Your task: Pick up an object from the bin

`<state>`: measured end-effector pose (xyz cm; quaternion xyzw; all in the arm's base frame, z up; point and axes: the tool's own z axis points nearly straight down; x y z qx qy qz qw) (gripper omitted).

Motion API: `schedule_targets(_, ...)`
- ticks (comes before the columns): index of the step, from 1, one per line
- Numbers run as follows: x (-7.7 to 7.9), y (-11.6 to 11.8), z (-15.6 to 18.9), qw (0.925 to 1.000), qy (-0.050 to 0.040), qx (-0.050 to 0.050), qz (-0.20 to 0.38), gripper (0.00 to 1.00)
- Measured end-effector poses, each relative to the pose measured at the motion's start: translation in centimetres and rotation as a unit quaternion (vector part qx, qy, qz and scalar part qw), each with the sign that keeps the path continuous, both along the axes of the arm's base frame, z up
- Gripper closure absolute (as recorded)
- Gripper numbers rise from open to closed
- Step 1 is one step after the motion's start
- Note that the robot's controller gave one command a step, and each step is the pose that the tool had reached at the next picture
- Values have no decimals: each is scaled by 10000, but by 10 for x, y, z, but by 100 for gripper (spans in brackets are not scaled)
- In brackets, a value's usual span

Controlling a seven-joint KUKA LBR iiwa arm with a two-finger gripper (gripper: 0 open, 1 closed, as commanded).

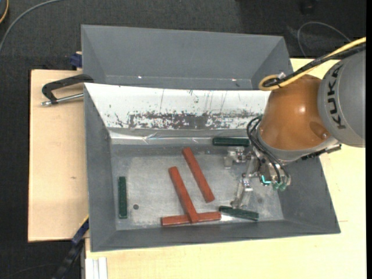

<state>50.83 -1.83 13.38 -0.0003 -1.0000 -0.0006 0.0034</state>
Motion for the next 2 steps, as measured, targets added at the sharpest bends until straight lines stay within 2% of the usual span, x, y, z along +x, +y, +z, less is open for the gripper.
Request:
schedule_targets(1, -19, -9, -56, 9999, -2, -1, 147, 0)
schedule_targets(2, -16, 11, -64, 9973, -25, 2, -738, 0)
